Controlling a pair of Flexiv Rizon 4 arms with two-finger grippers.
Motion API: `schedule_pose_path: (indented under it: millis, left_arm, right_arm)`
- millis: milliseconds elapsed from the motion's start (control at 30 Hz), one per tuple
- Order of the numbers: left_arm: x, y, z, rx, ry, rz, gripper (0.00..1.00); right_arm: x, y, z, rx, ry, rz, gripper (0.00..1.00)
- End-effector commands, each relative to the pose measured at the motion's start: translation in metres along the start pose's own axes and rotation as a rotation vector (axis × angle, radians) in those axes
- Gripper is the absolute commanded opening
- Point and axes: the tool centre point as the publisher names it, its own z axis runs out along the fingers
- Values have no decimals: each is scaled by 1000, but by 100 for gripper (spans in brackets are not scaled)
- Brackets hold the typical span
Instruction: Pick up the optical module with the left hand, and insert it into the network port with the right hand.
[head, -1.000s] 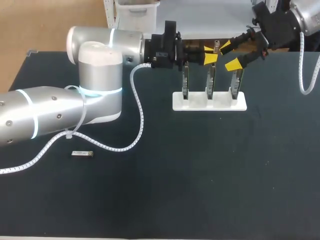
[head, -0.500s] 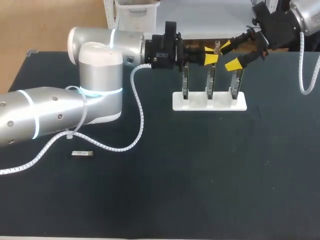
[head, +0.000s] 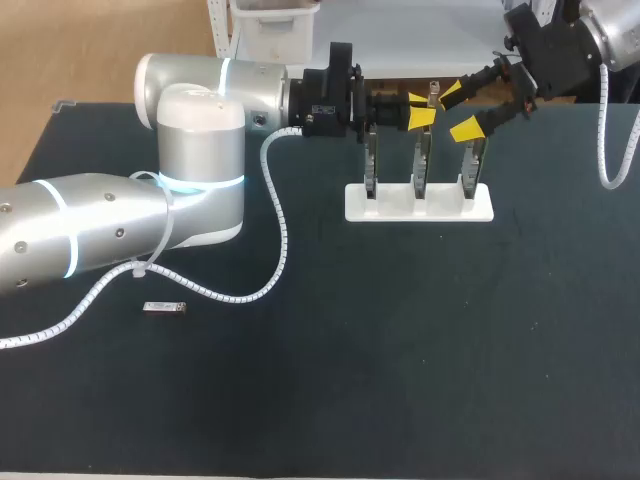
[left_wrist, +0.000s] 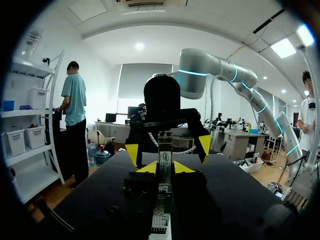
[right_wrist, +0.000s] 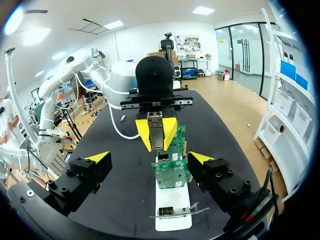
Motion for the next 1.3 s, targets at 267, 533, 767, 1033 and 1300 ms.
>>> schedule_pose_path:
  millis: [267, 533, 767, 1033, 1300]
  left_arm:
    - [0, 1, 0, 1, -1, 1, 0]
    - [0, 1, 0, 1, -1, 1, 0]
    - [0, 1, 0, 1, -1, 1, 0]
    - [0, 1, 0, 1, -1, 1, 0]
    - [0, 1, 0, 1, -1, 1, 0]
  right_arm:
    - [0, 2, -1, 17, 7, -1, 100]
    - [-6, -1, -10, 78, 10, -11, 100]
    - [-21, 1, -15, 98, -14, -45, 100]
    - [-32, 1, -14, 104, -34, -66, 100]
    - [-41, 0, -8, 94, -42, -87, 100]
